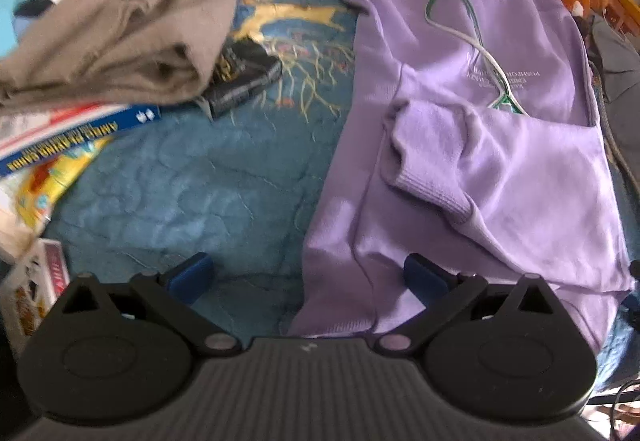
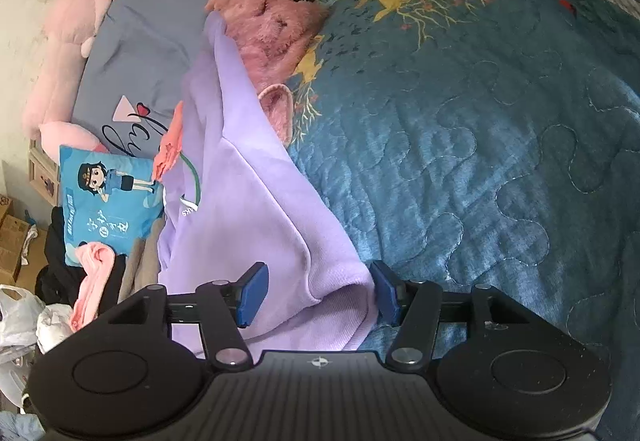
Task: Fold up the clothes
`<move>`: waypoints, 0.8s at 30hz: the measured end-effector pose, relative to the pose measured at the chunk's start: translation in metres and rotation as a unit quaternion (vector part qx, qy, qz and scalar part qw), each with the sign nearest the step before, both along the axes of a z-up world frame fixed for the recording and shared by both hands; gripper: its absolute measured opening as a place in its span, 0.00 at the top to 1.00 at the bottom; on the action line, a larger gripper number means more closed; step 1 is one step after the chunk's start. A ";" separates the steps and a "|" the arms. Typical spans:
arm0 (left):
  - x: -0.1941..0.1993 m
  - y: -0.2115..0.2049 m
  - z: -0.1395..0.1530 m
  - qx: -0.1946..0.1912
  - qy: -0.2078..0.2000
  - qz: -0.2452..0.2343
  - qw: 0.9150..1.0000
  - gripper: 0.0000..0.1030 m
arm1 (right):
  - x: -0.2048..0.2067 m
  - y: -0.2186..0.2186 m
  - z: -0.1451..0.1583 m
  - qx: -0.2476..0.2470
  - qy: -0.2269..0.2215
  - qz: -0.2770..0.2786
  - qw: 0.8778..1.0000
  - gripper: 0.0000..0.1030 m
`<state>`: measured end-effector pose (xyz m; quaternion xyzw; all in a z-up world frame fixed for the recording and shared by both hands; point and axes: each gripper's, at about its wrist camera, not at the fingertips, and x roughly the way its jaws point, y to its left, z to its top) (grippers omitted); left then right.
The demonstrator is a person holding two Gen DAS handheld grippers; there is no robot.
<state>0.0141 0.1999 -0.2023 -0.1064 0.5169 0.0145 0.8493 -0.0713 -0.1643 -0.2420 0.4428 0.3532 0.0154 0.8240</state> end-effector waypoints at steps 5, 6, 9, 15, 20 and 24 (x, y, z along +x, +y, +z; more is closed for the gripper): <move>-0.002 0.001 0.000 -0.002 0.000 0.001 1.000 0.00 | 0.003 0.002 0.006 -0.023 0.010 0.001 1.000 0.48; -0.003 0.000 0.002 0.002 -0.005 0.001 1.000 0.00 | 0.004 0.002 0.009 -0.034 0.015 -0.003 0.999 0.50; -0.006 0.000 0.006 0.010 -0.015 0.007 1.000 0.00 | 0.005 0.005 0.024 -0.082 0.019 -0.024 0.996 0.51; -0.006 0.002 0.012 0.025 -0.025 0.025 0.999 0.00 | 0.037 0.044 0.083 -0.267 -0.045 0.039 0.962 0.50; 0.001 0.002 0.009 0.038 -0.011 0.033 0.999 0.00 | 0.106 0.116 0.109 -0.295 -0.106 0.197 0.929 0.50; 0.002 0.006 0.005 0.032 0.003 0.041 0.999 0.00 | 0.170 0.187 0.104 -0.283 -0.126 0.301 0.902 0.51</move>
